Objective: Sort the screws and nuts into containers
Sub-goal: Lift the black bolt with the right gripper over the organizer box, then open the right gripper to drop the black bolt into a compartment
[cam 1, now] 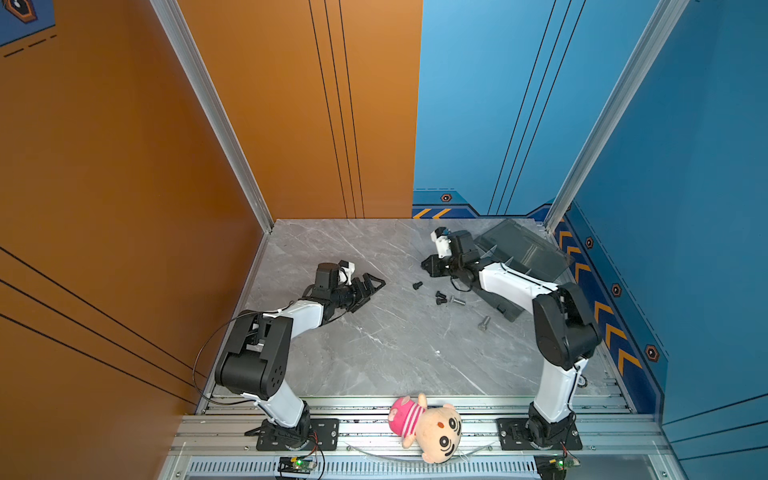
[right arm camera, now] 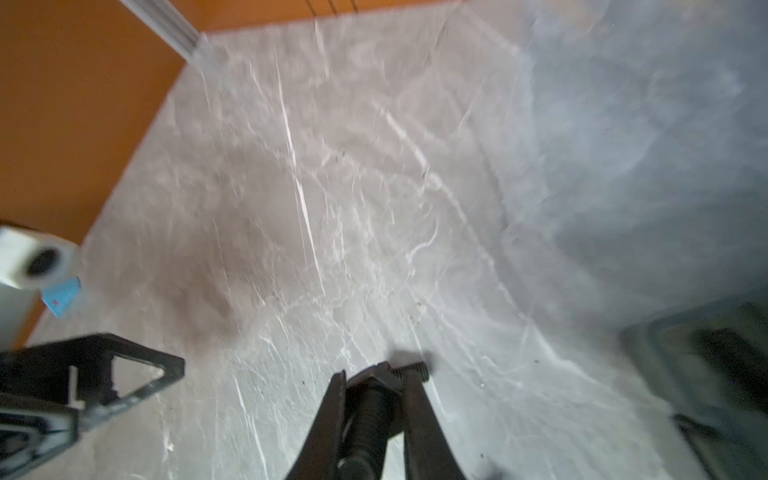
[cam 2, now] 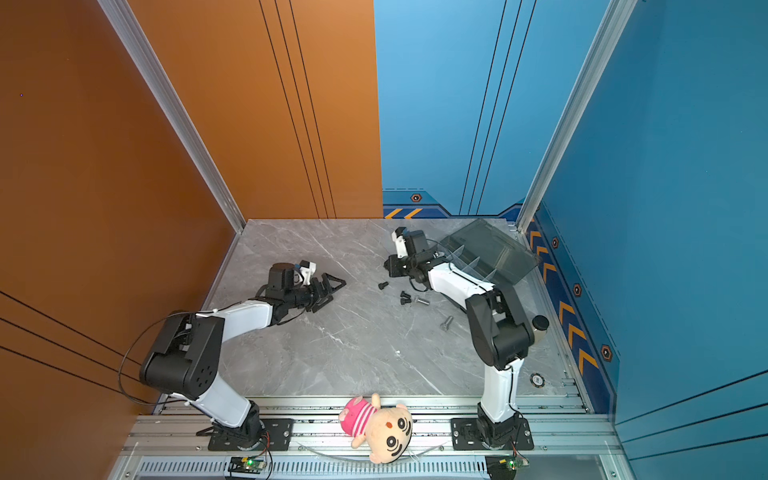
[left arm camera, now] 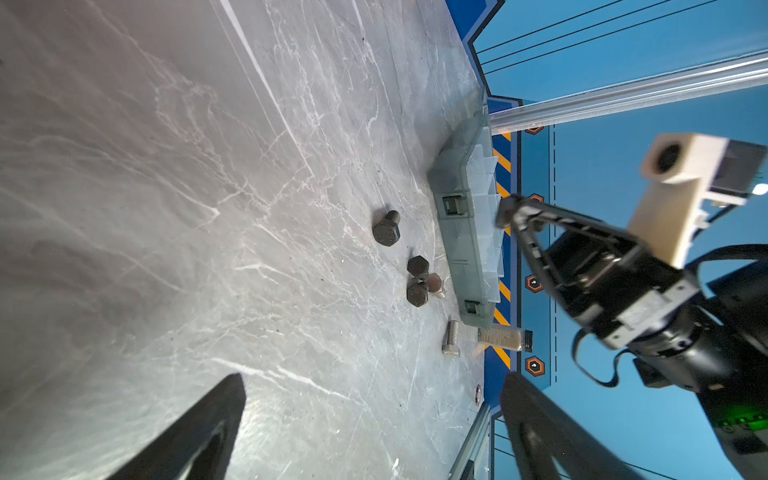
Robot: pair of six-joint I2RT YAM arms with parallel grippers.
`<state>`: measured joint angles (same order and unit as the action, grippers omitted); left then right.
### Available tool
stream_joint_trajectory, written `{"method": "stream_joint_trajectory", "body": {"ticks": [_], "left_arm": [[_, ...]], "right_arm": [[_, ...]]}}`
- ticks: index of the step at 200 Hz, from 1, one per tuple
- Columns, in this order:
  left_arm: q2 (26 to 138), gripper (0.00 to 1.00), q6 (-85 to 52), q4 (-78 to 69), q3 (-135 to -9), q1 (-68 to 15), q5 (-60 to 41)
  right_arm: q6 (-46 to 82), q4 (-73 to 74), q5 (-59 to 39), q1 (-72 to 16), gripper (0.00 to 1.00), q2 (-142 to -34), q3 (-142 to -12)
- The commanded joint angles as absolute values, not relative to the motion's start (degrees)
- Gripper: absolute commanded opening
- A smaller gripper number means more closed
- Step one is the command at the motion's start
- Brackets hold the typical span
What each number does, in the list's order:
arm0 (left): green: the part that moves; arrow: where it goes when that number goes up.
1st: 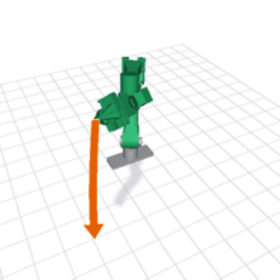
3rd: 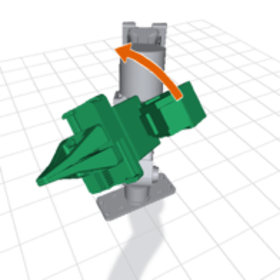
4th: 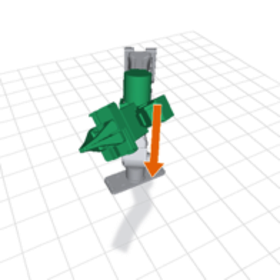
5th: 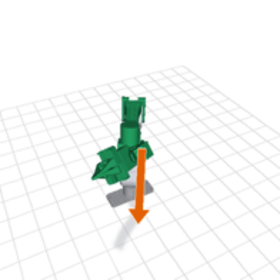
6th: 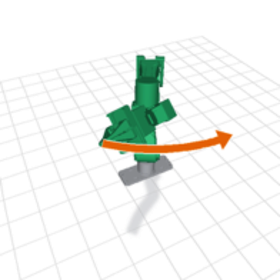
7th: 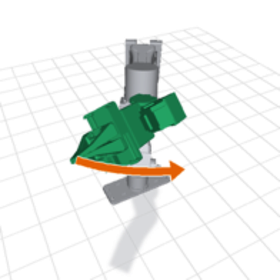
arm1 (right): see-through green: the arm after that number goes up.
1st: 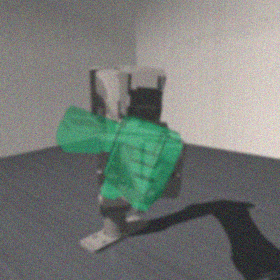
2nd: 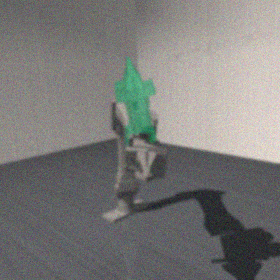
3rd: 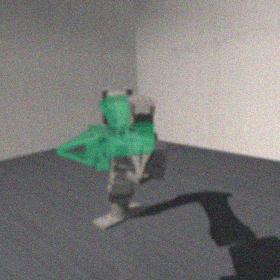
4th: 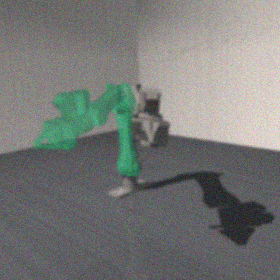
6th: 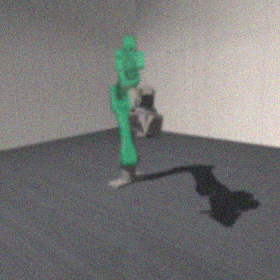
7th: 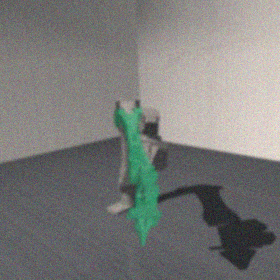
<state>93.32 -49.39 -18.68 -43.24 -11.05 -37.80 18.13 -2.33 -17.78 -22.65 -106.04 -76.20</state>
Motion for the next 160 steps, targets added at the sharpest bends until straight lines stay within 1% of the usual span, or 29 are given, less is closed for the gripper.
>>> {"method": "stream_joint_trajectory", "body": {"ticks": [1,31,60,160], "left_arm": [[93.34,0.98,-49.48,-19.51,-43.62,-11.16,-39.05],[93.69,0.98,-49.48,-19.62,-43.88,-11.74,-38.94],[93.55,0.98,-49.51,-19.75,-43.77,-12.06,-38.88],[93.29,0.98,-49.91,-19.73,-43.96,-12.9,-38.74]], "right_arm": [[20.12,-2.22,-16.92,-19.82,0.0,-103.1,-75.04],[19.39,-6.53,-12.42,-15.61,0.0,-103.47,-76.49],[19.46,-7.57,-10.34,-12.83,0.0,-105.29,-77.27],[19.6,-9.18,-2.73,-11.3,0.01,-108.95,-77.83]]}}
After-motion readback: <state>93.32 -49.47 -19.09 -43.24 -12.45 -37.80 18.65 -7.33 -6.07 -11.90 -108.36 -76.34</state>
